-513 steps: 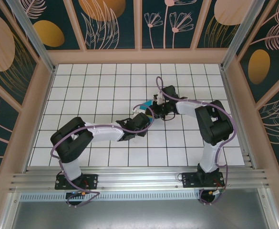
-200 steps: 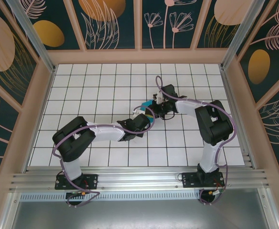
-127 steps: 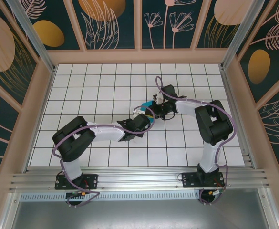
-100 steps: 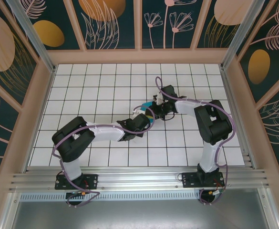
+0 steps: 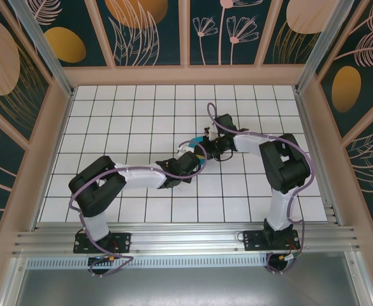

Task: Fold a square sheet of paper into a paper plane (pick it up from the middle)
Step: Fourth fold the wing at the center of the table.

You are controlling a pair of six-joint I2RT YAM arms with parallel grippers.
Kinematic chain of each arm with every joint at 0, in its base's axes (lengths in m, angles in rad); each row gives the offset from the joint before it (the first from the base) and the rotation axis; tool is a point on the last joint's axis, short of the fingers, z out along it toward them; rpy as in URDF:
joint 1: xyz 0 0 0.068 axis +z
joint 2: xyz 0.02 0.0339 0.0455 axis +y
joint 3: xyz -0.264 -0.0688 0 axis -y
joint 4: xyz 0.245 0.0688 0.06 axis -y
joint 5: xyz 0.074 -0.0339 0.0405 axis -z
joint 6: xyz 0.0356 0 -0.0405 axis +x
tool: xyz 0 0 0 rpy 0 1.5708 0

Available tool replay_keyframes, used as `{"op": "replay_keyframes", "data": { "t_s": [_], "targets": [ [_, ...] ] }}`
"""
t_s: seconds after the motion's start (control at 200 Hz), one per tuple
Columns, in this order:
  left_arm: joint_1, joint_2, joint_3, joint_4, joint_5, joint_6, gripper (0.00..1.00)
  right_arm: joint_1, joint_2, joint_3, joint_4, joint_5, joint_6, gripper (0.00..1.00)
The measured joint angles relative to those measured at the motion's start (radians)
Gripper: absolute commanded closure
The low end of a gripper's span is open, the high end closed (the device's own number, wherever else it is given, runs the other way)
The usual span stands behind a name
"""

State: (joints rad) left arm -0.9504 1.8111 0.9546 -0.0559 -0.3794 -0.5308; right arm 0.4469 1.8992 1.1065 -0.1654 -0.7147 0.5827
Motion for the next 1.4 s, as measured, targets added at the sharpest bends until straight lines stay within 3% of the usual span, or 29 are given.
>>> {"op": "replay_keyframes", "data": {
  "t_s": [0.395, 0.565, 0.711, 0.861, 1.091, 1.396],
  "targets": [
    [0.000, 0.000, 0.000, 0.000, -0.013, 0.000, 0.86, 0.000, 0.000, 0.008, -0.002, 0.000, 0.000, 0.84],
    [0.000, 0.000, 0.000, 0.000, -0.023, 0.000, 0.94, 0.000, 0.000, 0.013, -0.003, 0.007, -0.006, 0.76],
    [0.000, 0.000, -0.011, 0.021, -0.008, -0.002, 0.97, 0.000, -0.024, 0.013, -0.016, 0.033, -0.023, 0.60],
    [0.019, -0.013, -0.057, 0.085, 0.078, -0.016, 0.98, -0.013, -0.101, -0.007, -0.015, 0.064, -0.027, 0.50],
    [0.108, -0.079, -0.163, 0.227, 0.261, -0.058, 0.97, -0.068, -0.226, -0.090, 0.013, 0.078, -0.027, 0.48],
    [0.185, -0.108, -0.247, 0.407, 0.494, -0.134, 0.96, -0.060, -0.260, -0.141, 0.068, 0.035, -0.034, 0.63]
  ]
}}
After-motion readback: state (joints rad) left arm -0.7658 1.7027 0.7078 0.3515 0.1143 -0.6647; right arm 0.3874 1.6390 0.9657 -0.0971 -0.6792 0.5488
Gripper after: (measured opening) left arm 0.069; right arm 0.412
